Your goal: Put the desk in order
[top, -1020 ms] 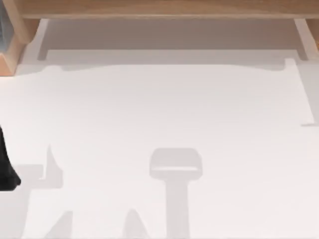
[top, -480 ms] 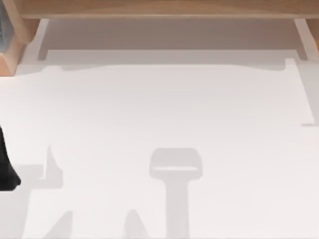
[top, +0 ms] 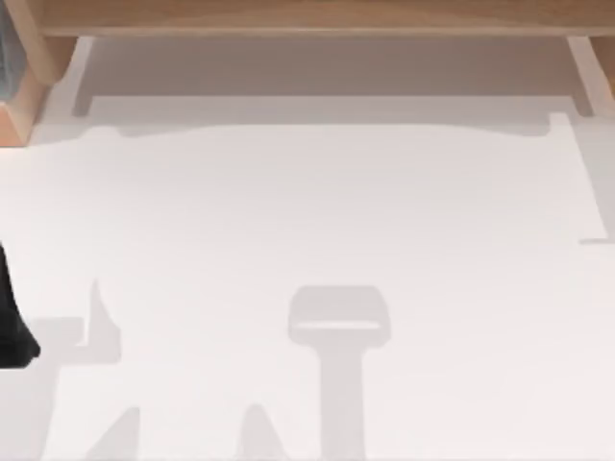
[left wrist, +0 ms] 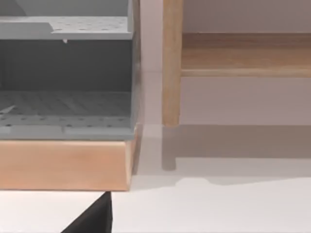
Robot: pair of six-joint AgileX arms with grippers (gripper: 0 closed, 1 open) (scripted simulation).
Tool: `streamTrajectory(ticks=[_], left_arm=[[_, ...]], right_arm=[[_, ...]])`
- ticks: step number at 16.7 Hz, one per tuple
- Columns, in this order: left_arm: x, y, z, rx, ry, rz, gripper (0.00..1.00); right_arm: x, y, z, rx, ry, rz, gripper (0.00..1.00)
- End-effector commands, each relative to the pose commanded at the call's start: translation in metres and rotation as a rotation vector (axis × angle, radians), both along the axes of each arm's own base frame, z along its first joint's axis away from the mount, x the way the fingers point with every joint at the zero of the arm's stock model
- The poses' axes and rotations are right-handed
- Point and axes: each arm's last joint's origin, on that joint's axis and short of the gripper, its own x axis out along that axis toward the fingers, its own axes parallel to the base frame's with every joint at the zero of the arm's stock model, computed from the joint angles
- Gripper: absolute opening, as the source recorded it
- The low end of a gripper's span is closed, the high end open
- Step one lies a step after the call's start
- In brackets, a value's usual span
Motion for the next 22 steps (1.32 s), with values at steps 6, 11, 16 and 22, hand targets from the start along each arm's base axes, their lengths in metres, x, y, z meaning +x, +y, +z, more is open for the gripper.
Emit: streamTrajectory(ticks=[6,11,16,22], left_arm=[[0.000,0.000,0.000,0.000,0.000,0.000,1.00],[0.000,0.000,0.000,0.000,0.000,0.000,1.00],[0.000,0.000,0.000,0.000,0.000,0.000,1.00],[0.000,0.000,0.000,0.000,0.000,0.000,1.00]], right_arm=[[-0.004,0.003,-0.021,0.054,0.057,-0.001,0.00],[-0.004,0.003,-0.021,0.054,0.057,-0.001,0.23],[-0.004,0.003,-0.021,0.054,0.057,-0.001,0.60],[-0.004,0.003,-0.021,0.054,0.057,-0.001,1.00]])
